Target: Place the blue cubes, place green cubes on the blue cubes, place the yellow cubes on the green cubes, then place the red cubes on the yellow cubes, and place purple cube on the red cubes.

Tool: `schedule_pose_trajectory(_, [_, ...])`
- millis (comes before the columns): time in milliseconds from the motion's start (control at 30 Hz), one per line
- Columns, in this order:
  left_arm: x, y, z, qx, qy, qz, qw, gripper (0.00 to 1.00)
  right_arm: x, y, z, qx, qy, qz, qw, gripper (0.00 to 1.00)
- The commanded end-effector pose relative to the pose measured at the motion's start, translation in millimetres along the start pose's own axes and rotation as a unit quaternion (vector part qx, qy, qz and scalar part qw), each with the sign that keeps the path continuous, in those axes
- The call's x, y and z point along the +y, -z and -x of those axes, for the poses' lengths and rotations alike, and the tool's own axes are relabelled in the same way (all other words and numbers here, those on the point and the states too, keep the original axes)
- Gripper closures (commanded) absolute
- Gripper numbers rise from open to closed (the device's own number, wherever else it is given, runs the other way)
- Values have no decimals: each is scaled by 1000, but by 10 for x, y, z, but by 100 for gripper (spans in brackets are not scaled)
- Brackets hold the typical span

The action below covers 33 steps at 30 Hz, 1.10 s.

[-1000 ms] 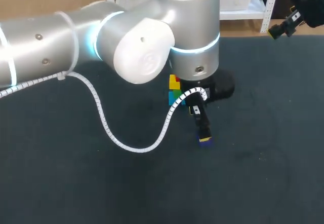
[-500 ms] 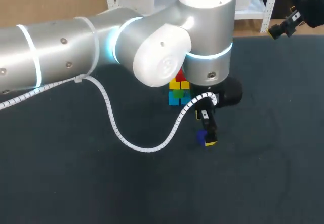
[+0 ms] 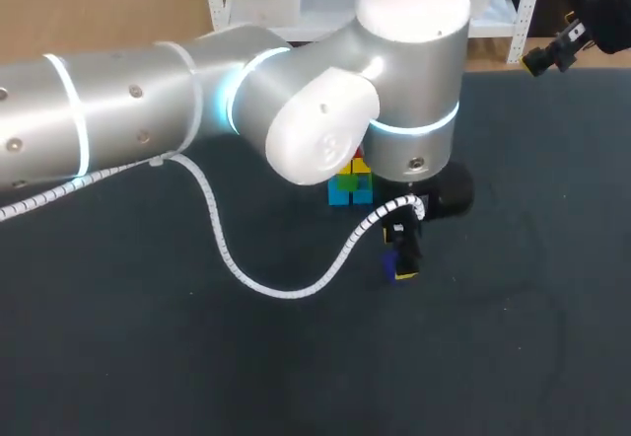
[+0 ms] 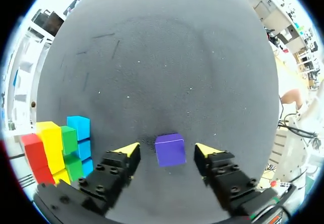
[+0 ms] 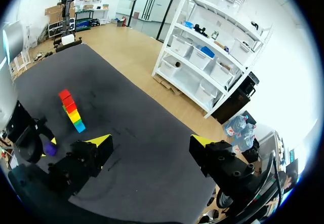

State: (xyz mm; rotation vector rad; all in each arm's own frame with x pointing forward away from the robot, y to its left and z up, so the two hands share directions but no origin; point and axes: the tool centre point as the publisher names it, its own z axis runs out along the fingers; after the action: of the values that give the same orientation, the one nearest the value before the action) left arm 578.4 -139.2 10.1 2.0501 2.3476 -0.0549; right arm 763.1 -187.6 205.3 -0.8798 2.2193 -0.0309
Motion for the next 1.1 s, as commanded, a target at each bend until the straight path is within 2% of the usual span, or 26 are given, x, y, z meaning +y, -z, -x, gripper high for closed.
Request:
schedule_pose_trajectory(33, [-36, -13, 1, 0, -1, 2, 1000, 45, 13, -3, -9, -2, -1, -3, 1000, 0])
schedule_pose_trajectory(100, [-37, -14, 1, 0, -2, 1, 1000, 48, 13, -3, -9, -2, -1, -3, 1000, 0])
schedule_pose_trajectory(133, [-39, -17, 0, 1, -1, 0, 1000, 52, 13, -3, -9, -2, -1, -3, 1000, 0])
schedule_pose_trajectory(167, [-41, -24, -3, 2, -2, -2, 1000, 66, 13, -3, -9, -2, -1, -3, 1000, 0])
schedule_pose_trajectory(200, [-42, -27, -3, 3, -2, -3, 1000, 90, 13, -3, -9, -2, -1, -3, 1000, 0])
schedule_pose_trajectory(233, [-41, -29, -3, 3, -1, -3, 1000, 99, 13, -3, -9, -2, -1, -3, 1000, 0])
schedule_pose_trajectory(467, [-31, -11, -6, -7, 1, 1, 1000, 100, 13, -3, -9, -2, -1, -3, 1000, 0])
schedule_pose_trajectory(600, [-40, 121, -20, -19, -12, 11, 1000, 100, 13, -3, -9, -2, -1, -3, 1000, 0])
schedule_pose_trajectory(867, [-219, 640, -243, 12, -73, 20, 997, 100, 13, -3, -9, -2, -1, -3, 1000, 0])
schedule_pose_trajectory(1000, [-299, 985, -342, 0, -100, -3, 995, 100, 13, -3, -9, -2, -1, -3, 1000, 0])
schedule_pose_trajectory(1100, [-257, 1232, -362, -11, -107, 3, 994, 100, 13, -3, -9, -2, -1, -3, 1000, 0])
